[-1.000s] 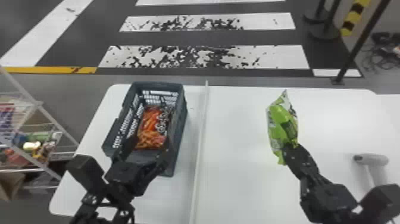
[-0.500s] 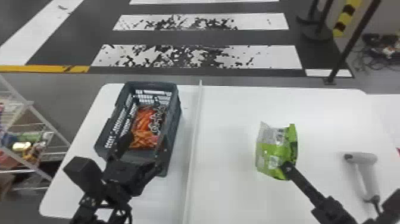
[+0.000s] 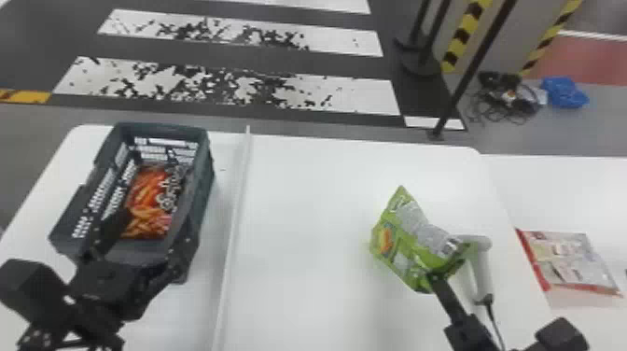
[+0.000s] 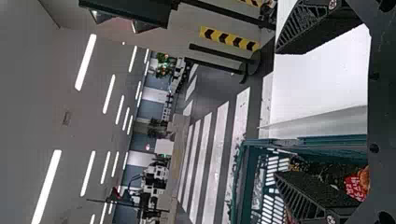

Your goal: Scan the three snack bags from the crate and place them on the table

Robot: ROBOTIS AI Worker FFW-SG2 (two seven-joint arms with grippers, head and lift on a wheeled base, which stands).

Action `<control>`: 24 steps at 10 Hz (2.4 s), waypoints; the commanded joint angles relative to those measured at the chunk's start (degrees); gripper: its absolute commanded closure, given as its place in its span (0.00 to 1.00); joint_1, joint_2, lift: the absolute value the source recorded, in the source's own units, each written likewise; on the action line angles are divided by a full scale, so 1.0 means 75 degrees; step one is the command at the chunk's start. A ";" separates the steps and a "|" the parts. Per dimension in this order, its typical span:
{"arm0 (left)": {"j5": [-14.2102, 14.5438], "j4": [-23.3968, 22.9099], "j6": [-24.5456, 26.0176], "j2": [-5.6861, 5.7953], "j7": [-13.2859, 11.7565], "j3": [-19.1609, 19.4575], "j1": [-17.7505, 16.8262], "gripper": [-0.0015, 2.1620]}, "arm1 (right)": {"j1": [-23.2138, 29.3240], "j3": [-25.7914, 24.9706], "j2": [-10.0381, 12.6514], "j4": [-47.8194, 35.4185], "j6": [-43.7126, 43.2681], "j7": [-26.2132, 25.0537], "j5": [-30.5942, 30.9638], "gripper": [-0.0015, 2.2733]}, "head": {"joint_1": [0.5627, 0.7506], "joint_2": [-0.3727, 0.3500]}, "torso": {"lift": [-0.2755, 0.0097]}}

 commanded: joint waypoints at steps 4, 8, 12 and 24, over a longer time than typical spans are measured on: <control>-0.0008 0.0027 -0.0181 0.0044 0.0000 -0.0058 -0.0007 0.03 | 0.0462 0.0417 0.0000 -0.0518 -0.0187 -0.1023 0.0267 0.36 | 0.70 0.27 | 0.84; -0.0020 0.0050 -0.0299 0.0091 0.0000 -0.0140 0.0017 0.03 | 0.0626 0.0640 0.0000 -0.0952 0.0493 -0.1598 0.0279 0.02 | 0.70 0.32 | 0.84; -0.0008 0.0132 -0.0650 0.0102 0.0035 -0.0140 0.0017 0.03 | 0.0650 0.0769 -0.0070 -0.1280 0.0376 -0.1422 0.1533 0.03 | 0.70 0.35 | 0.84; -0.0242 -0.0102 -0.1166 0.0102 0.0117 -0.0140 0.0298 0.03 | -0.3475 0.0453 -0.1113 0.2435 0.0938 0.0570 0.5271 0.99 | 0.70 0.29 | 0.84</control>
